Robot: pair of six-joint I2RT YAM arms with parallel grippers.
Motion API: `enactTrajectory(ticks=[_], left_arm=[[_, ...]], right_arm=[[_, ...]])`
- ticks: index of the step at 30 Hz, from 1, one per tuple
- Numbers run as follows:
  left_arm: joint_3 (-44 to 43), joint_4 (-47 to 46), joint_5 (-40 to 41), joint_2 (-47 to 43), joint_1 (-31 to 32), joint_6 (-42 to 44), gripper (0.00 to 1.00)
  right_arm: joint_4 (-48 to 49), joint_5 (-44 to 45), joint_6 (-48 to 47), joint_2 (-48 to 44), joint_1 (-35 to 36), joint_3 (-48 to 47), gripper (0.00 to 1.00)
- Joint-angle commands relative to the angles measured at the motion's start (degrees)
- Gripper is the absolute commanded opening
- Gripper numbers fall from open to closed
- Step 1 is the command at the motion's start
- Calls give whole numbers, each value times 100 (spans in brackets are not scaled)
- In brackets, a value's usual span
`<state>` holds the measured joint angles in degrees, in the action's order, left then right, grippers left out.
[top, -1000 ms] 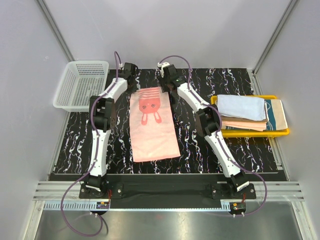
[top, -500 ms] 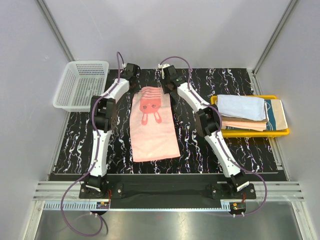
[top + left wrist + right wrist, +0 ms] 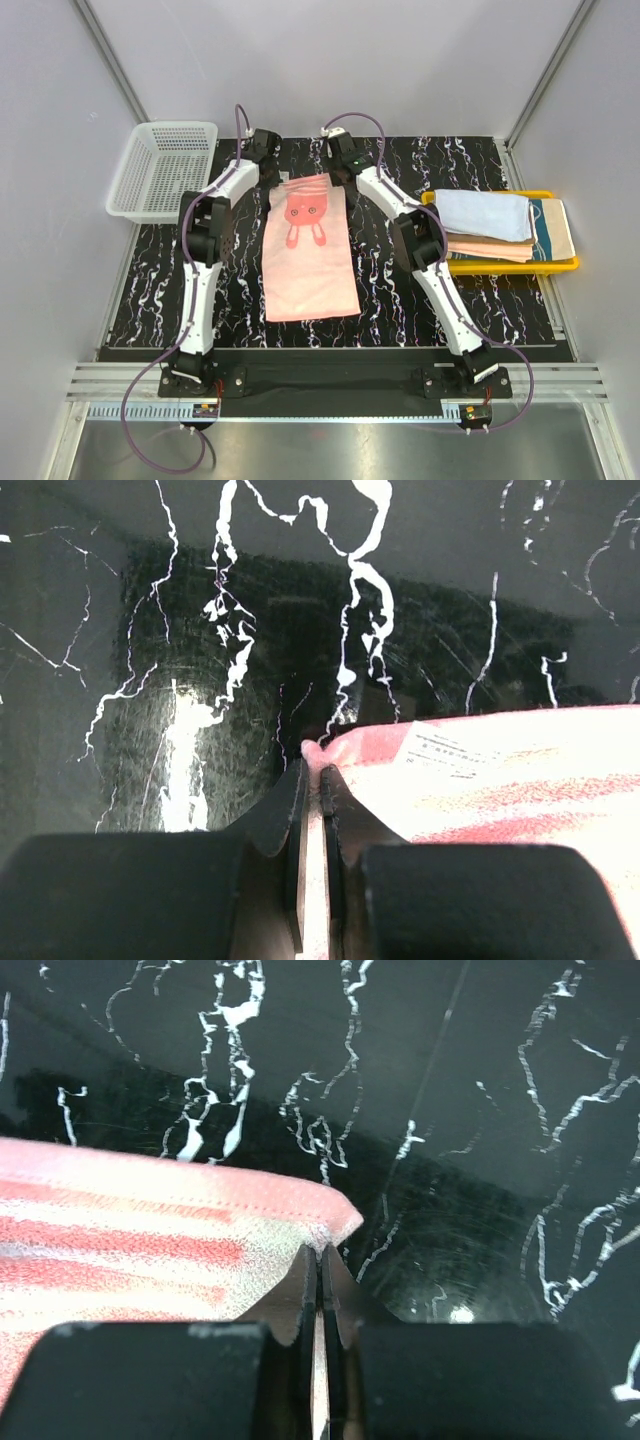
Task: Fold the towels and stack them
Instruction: Fold the towel
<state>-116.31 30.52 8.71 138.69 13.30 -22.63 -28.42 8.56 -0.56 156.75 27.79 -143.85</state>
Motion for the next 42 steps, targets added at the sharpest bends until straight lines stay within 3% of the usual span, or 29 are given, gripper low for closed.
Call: enactTrajectory(ticks=[1, 7, 13, 19, 28, 35, 42], left_arm=[[196, -555, 289, -703, -47, 145, 0], [197, -872, 158, -1028, -170, 163, 0], [266, -1083, -264, -1344, -196, 163, 0], [1294, -1549, -827, -2091, -188, -92, 0], [3342, -2226, -827, -3444, 93, -374, 0], [4642, -2376, -222, -4218, 629, -488, 0], [5039, -1761, 368, -4648, 955, -540, 0]], right_arm=[[530, 392, -164, -776, -63, 234, 0], [663, 419, -111, -1295, -72, 357, 0], [821, 287, 168, -1901, -89, 1104, 0], [1181, 120, 495, -2701, -46, 2360, 0], [1480, 418, 846, -3800, 323, 4232, 0], [1568, 472, 1435, -4599, 411, 5664, 0], [1577, 436, 1936, -5180, 648, 6597, 0]])
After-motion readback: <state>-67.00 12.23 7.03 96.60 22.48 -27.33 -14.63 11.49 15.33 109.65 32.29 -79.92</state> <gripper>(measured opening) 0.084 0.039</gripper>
